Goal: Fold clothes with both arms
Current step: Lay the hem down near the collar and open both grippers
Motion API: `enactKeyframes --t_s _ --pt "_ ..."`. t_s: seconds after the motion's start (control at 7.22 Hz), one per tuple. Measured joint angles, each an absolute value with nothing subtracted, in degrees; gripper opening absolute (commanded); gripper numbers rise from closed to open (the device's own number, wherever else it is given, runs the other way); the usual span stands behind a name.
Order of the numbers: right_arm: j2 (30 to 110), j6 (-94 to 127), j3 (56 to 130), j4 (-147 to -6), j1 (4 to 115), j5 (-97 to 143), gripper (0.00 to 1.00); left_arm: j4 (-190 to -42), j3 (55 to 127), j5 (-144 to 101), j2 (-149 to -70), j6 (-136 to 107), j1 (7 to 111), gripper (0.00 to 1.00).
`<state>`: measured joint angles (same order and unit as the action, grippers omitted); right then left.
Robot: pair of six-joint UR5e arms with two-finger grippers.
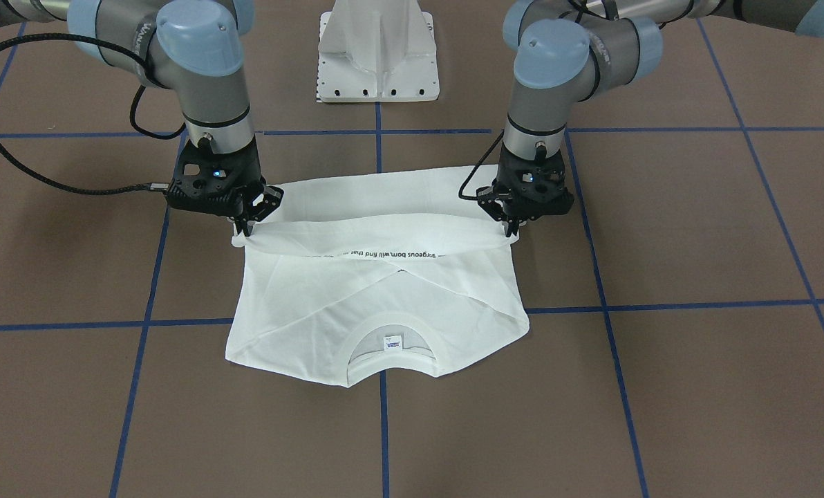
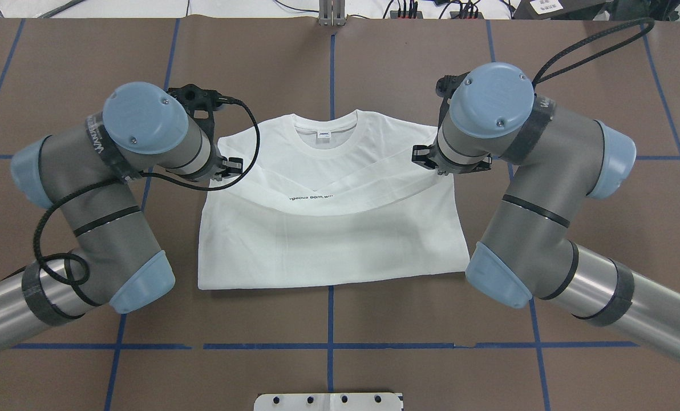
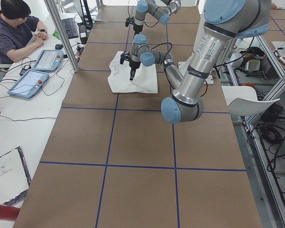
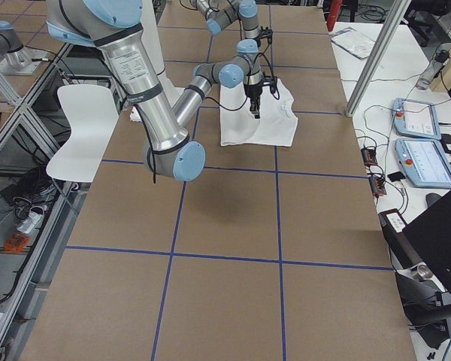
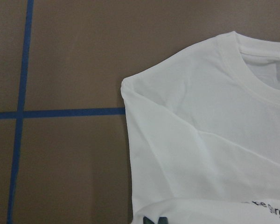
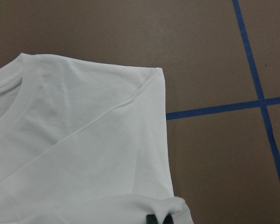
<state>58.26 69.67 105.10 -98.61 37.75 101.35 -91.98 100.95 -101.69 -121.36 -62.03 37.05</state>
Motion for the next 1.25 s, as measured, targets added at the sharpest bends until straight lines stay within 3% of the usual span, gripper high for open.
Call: enactKeyframes --t_s 0.42,0.97,1.11,1.25 --pt "58.2 68.2 97.9 -93.0 38.2 100.9 0.0 -98.1 93.1 -101.3 -123.1 -61.9 37.3 0.0" --pt "58.2 67.9 95.7 -91.8 38.3 101.0 0.0 -99.0 91.3 -101.2 -123.1 -58.6 38.4 0.0" --pt "58.2 67.9 95.8 -91.8 38.4 101.0 0.99 -99.0 91.3 -101.3 -123.1 -58.3 38.5 0.67" --pt "58.2 67.9 95.8 -91.7 38.4 100.9 1.0 -99.0 91.5 -101.3 -123.1 -58.1 38.5 1.0"
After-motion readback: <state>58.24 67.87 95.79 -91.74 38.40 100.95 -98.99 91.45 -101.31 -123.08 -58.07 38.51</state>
